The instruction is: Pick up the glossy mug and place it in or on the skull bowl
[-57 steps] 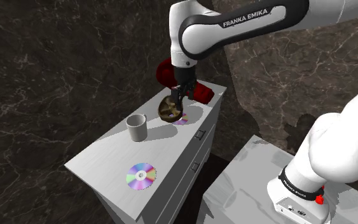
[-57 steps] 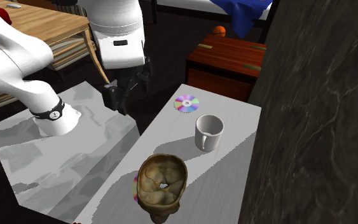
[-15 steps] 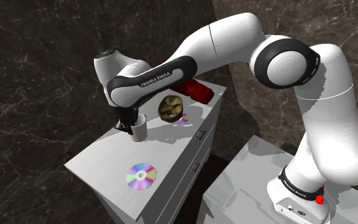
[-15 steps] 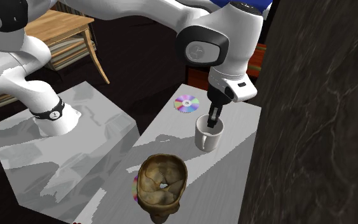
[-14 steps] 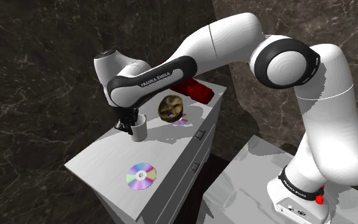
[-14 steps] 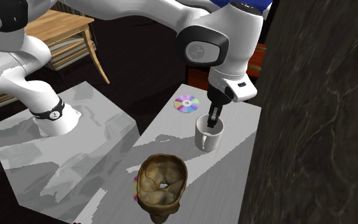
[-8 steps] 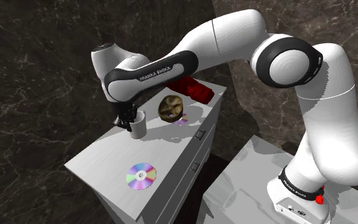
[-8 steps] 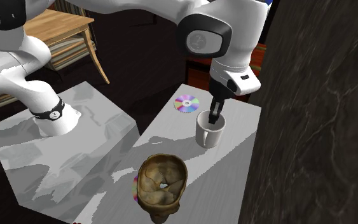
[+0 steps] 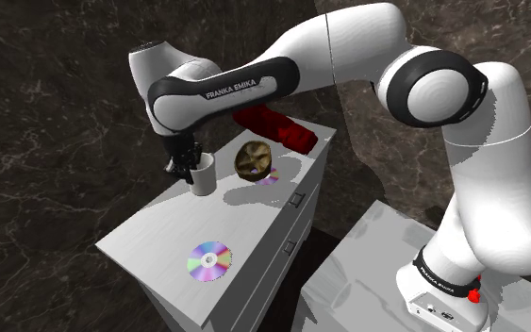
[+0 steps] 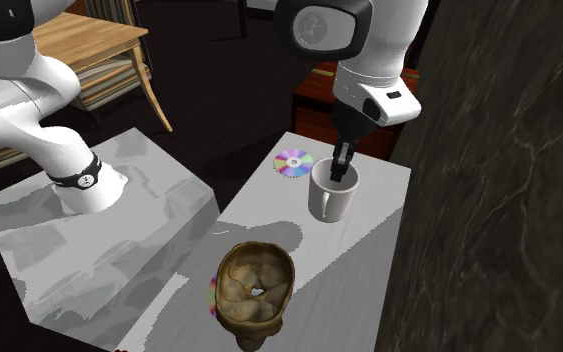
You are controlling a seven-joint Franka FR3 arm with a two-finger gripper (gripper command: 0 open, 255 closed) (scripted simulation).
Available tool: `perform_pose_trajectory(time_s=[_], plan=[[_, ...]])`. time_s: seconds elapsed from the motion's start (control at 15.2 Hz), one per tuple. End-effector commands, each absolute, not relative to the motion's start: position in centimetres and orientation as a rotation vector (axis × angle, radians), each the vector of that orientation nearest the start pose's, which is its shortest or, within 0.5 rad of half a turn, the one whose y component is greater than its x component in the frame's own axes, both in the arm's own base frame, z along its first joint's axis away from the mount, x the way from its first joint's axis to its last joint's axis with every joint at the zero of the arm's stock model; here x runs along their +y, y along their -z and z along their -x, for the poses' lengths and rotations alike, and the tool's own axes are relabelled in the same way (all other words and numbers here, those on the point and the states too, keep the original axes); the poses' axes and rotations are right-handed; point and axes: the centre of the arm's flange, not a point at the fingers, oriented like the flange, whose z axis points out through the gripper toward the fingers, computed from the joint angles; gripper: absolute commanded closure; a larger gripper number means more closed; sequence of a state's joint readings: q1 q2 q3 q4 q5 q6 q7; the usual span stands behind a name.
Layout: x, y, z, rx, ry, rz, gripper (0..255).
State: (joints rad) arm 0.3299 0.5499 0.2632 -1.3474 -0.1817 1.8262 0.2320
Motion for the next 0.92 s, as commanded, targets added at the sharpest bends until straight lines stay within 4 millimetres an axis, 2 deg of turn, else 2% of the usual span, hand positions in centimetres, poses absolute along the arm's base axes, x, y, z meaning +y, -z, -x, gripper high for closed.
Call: perform_pose_trajectory(time_s=[0.0,0.86], plan=[[35.1,-42.2,-61.2,-0.600,-0.053,3.139,255],[35.1,-49.0,-61.2,-0.600,-0.053,3.139,255]])
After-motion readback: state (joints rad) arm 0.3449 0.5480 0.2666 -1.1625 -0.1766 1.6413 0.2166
